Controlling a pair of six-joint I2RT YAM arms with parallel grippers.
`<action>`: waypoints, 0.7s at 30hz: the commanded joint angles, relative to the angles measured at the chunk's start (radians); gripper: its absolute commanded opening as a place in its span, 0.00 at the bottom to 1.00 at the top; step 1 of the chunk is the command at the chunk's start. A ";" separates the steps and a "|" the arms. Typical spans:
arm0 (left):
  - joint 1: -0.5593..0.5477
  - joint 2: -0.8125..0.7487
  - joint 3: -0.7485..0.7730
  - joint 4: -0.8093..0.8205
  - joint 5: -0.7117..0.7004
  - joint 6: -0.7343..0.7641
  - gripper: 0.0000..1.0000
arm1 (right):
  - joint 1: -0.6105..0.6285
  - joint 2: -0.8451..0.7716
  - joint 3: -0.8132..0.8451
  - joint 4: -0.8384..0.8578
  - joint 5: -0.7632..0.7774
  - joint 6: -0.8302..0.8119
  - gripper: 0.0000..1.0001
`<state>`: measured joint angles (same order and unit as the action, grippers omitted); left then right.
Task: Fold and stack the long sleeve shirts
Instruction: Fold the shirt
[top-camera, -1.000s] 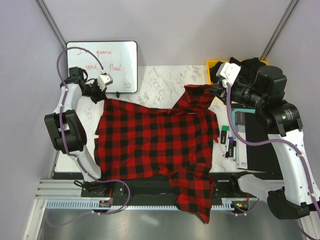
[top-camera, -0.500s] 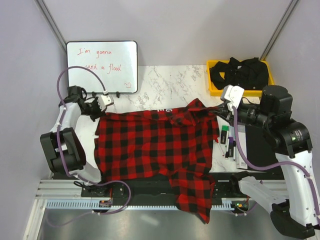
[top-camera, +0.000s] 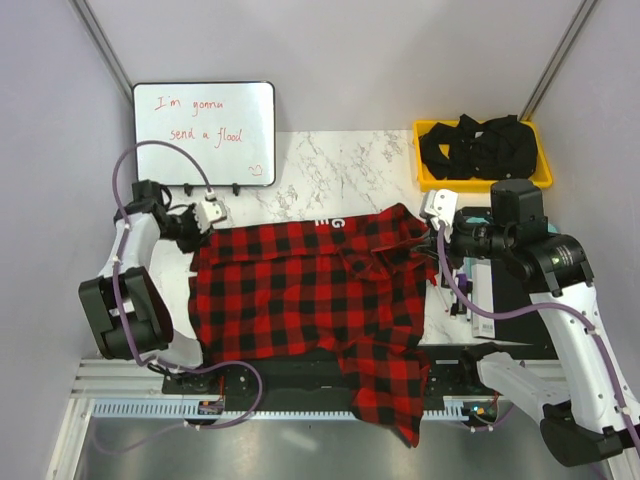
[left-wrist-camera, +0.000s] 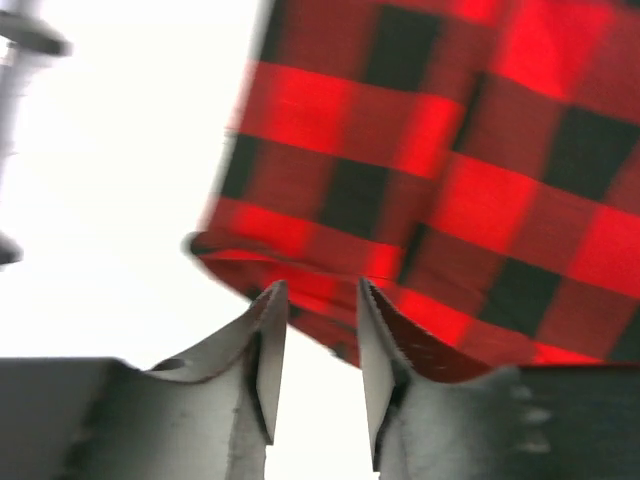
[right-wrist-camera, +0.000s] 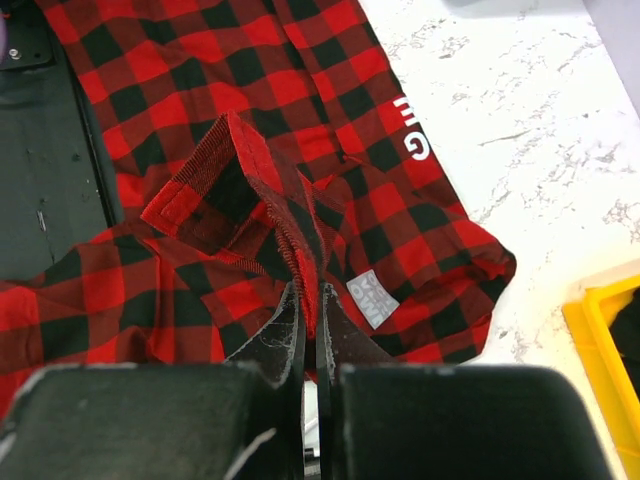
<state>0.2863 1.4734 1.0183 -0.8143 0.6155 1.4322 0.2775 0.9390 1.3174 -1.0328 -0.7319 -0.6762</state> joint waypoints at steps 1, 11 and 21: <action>0.001 0.066 0.161 -0.033 0.082 -0.188 0.45 | -0.001 0.020 0.003 -0.003 -0.054 -0.033 0.00; -0.053 0.225 0.212 0.006 -0.013 -0.351 0.47 | -0.003 0.104 0.173 0.077 -0.050 0.067 0.00; -0.071 0.059 0.374 -0.005 0.283 -0.590 0.69 | 0.032 0.271 0.210 0.208 -0.101 0.152 0.00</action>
<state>0.2276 1.6356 1.2842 -0.8288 0.7265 1.0138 0.2859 1.1484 1.5330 -0.8822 -0.7921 -0.5423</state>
